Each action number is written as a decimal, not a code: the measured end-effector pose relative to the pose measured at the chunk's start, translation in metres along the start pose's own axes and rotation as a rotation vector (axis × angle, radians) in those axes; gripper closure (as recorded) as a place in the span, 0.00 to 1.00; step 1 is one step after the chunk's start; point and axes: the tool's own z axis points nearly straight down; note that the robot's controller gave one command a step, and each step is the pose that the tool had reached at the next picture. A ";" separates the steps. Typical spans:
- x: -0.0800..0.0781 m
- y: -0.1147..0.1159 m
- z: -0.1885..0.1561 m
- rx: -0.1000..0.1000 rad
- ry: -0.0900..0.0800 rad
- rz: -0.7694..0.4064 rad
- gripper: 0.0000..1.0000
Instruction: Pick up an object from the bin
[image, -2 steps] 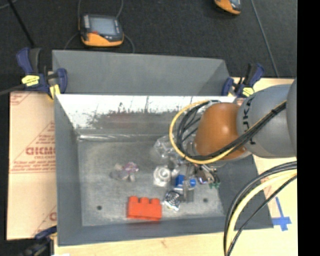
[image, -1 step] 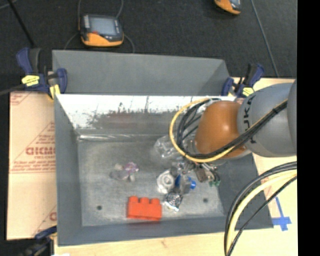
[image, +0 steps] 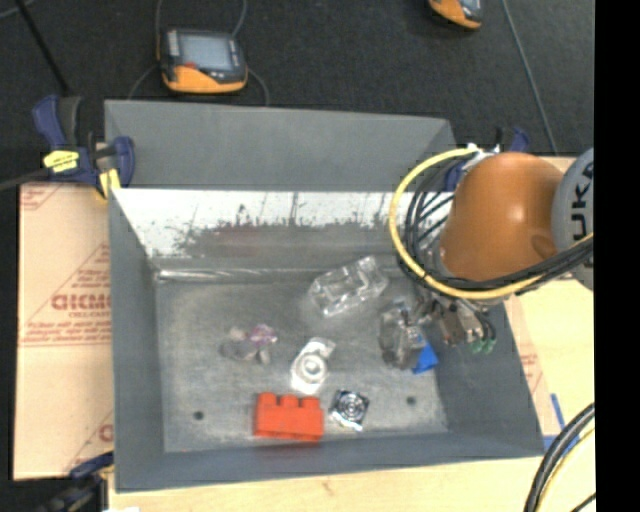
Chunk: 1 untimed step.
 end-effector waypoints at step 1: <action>0.001 -0.008 0.069 -0.004 0.012 0.072 1.00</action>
Offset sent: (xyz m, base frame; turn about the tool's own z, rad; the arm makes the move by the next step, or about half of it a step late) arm 0.0018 -0.0078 -0.0662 0.0728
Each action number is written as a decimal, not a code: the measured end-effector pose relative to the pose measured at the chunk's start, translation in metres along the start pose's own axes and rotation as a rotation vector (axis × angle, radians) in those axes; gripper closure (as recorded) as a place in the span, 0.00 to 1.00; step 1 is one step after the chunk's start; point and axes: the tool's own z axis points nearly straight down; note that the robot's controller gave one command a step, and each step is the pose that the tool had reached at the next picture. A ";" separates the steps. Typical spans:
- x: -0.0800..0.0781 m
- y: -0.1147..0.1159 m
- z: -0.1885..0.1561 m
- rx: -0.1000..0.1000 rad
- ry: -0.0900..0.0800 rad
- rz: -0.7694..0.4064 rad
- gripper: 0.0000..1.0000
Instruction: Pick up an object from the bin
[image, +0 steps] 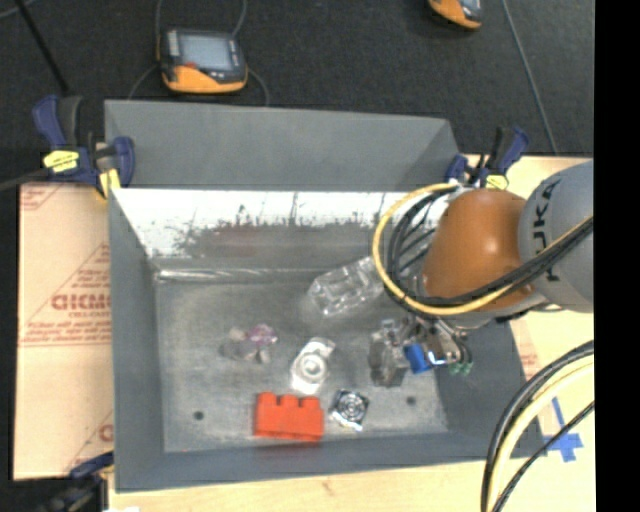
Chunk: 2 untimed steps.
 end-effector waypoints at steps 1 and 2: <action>-0.001 0.000 -0.003 0.001 -0.006 -0.001 0.00; -0.021 -0.100 0.040 0.006 -0.005 -0.268 0.00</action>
Offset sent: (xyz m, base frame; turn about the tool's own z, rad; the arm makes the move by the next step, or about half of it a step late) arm 0.0000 0.0000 0.0000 0.0000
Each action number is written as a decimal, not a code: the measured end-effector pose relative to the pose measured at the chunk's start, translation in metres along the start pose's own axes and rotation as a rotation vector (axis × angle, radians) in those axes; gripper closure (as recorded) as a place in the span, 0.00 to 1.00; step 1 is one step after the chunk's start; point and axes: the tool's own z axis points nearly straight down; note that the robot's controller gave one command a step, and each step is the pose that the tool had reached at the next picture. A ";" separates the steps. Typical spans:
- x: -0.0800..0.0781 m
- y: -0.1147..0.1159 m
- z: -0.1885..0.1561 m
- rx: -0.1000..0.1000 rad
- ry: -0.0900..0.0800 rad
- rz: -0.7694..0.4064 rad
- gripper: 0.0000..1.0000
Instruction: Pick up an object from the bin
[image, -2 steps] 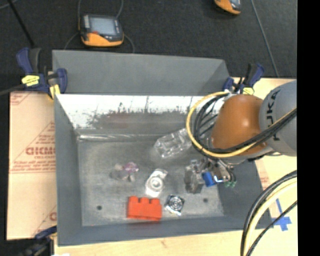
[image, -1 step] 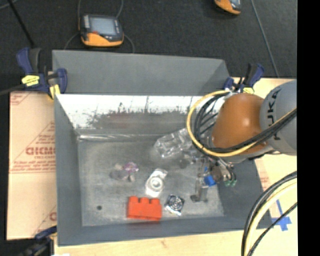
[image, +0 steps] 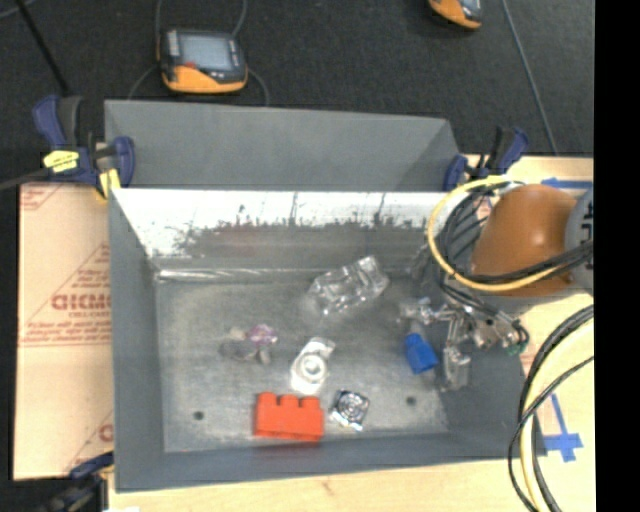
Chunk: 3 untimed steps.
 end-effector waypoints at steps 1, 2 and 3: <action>-0.032 -0.008 0.017 0.003 -0.008 -0.126 0.00; -0.032 -0.008 0.016 0.002 -0.010 -0.121 1.00; -0.044 -0.003 -0.128 0.004 -0.008 -0.150 1.00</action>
Offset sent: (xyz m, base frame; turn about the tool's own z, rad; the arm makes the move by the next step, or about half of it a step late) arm 0.0298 0.0067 -0.0195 -0.1298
